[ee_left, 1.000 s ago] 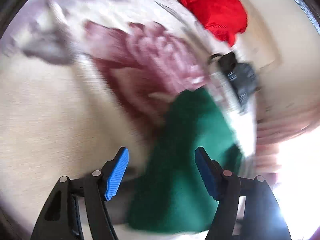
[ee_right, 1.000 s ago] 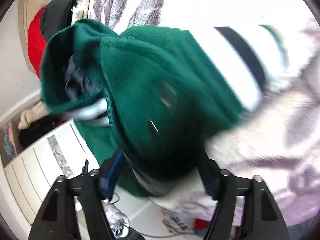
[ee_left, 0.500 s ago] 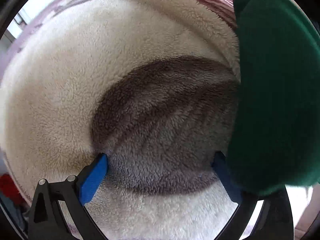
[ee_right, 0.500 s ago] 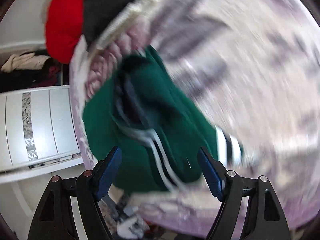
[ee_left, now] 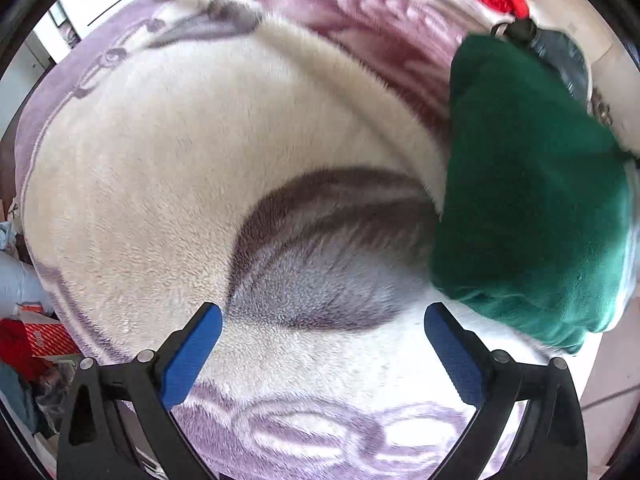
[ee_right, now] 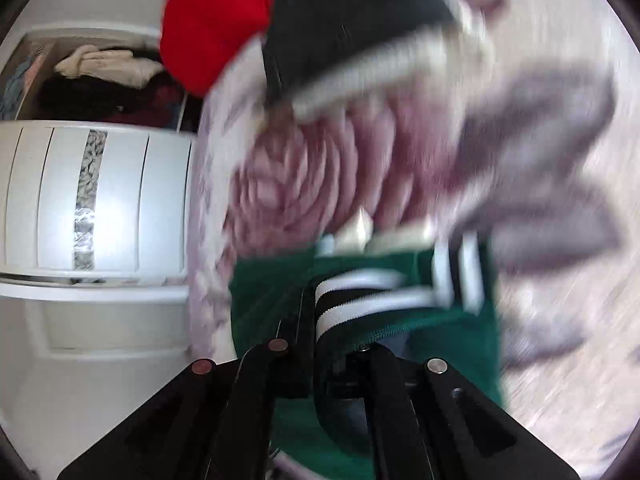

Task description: Fold large clothes

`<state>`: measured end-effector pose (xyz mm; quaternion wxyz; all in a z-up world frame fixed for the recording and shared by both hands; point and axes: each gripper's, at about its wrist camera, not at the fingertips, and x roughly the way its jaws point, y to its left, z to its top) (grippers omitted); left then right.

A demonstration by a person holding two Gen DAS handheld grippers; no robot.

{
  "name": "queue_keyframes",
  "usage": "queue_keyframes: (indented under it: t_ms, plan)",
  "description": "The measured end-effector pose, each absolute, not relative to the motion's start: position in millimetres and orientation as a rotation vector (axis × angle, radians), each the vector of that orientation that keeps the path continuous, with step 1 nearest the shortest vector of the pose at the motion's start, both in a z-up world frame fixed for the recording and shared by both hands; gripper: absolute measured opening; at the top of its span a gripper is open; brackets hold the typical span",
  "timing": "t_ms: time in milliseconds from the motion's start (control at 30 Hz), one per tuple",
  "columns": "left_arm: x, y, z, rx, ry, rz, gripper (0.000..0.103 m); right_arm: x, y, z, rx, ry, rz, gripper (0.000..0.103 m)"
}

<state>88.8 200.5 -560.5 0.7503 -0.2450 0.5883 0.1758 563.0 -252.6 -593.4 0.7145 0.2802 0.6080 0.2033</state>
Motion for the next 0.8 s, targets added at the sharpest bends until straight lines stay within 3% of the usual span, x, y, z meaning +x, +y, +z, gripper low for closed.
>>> queue_keyframes:
  t_ms: [67,167,233,300,367,500,533,567,600,800]
  plan:
    - [92,204,-548,-0.56,1.264,0.392,0.103,579,-252,-612,0.507,1.383,0.356,0.003]
    - [105,208,-532,-0.589,1.225,0.393,0.103,585,-253,-657,0.587,1.567,0.368,0.005]
    - [130,199,-528,-0.582,1.197,0.38,0.103,573,-265,-657,0.674,1.581,0.406,0.018]
    - [139,196,-525,-0.556,1.178,0.361,0.103,549,-284,-643,0.705,1.537,0.413,0.064]
    - [153,192,-522,-0.508,1.172,0.353,0.103,517,-300,-644,0.754,1.533,0.418,0.076]
    - [187,186,-526,-0.439,1.169,0.333,0.103,453,-307,-670,0.765,1.639,0.469,0.076]
    - [197,180,-528,-0.417,1.179,0.325,0.103,441,-303,-674,0.755,1.628,0.488,0.076]
    - [207,173,-530,-0.388,1.187,0.324,0.103,434,-299,-678,0.738,1.617,0.493,0.059]
    - [214,169,-535,-0.366,1.192,0.322,0.103,427,-291,-681,0.694,1.633,0.489,0.007]
    - [230,152,-536,-0.331,1.217,0.265,0.103,412,-315,-627,0.749,1.495,0.376,0.002]
